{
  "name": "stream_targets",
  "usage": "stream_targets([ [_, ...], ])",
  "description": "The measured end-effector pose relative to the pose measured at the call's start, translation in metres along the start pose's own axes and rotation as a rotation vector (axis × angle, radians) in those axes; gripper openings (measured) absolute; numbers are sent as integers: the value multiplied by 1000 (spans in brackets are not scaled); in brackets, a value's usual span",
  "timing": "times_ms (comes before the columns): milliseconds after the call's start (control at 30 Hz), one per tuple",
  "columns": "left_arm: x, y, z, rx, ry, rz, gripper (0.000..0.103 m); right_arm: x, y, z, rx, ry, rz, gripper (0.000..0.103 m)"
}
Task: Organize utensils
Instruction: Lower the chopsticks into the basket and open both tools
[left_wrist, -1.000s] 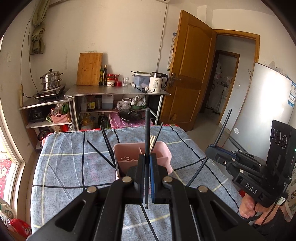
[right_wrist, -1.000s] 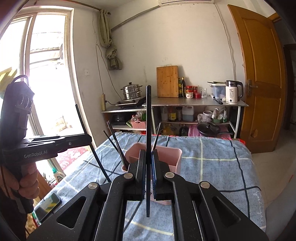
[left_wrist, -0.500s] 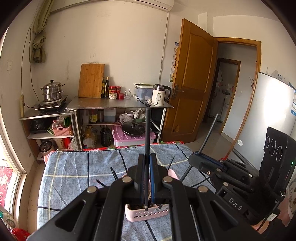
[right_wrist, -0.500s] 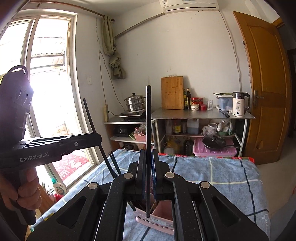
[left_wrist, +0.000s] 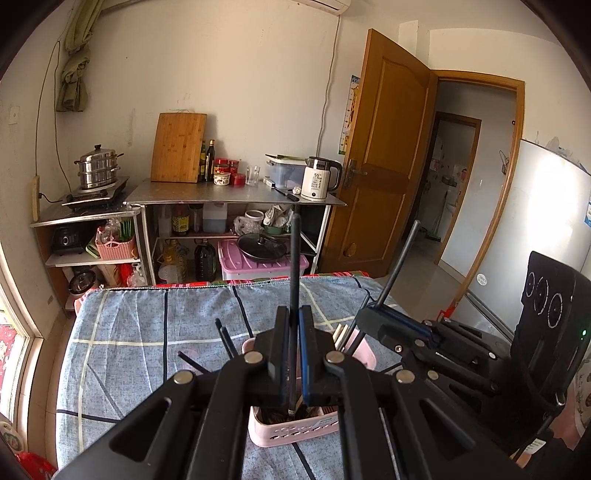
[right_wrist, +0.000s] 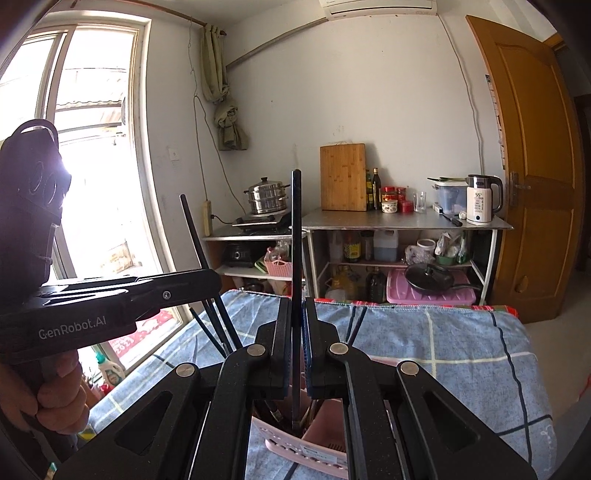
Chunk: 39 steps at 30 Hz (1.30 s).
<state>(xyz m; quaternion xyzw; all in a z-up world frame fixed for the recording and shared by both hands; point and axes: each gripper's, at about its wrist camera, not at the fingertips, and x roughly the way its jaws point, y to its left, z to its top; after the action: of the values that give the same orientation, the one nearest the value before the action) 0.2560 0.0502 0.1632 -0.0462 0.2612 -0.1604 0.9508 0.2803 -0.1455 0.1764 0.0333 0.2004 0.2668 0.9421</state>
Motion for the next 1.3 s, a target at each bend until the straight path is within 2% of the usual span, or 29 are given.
stream_targets([
  [367,24,7,-28,-19,77,1,5,17,-8,-26,18,64,-10,5],
  [633,28,14,-38,-53,108,5,6,22,-11,-34,16,124,-3,5],
  [700,24,15,-38,-63,100,5,7,18,-10,-33,12,117,-3,9],
  [833,13,15,-39,-64,78,12,23,3,-11,-28,14,99,0,16],
  [1067,-14,9,-48,-63,30,31,29,-28,-9,-29,2,68,-4,17],
  [1233,-38,-5,-68,-49,-10,46,32,-56,-6,-45,1,60,-6,18],
  [1300,-46,-11,-80,-39,-24,59,35,-67,-5,-54,-4,58,-13,24],
])
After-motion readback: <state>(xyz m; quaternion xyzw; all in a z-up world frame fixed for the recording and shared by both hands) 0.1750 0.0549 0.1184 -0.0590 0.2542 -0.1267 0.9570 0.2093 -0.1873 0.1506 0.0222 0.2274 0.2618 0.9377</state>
